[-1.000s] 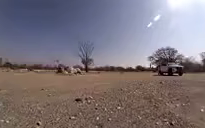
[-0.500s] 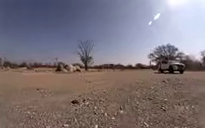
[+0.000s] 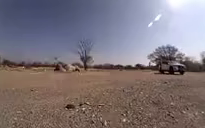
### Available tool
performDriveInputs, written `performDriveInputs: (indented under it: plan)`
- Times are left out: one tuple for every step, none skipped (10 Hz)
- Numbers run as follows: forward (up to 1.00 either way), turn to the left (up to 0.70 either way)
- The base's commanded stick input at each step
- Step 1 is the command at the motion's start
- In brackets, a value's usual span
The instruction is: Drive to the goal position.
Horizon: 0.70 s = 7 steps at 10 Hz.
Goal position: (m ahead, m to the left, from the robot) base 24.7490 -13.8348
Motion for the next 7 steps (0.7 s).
performDriveInputs:
  plan:
    - [0.5,0.0]
    - [0.5,0.0]
    - [0.5,0.0]
    - [0.5,0.0]
    - [0.5,0.0]
    - [0.5,0.0]
    - [0.5,0.0]
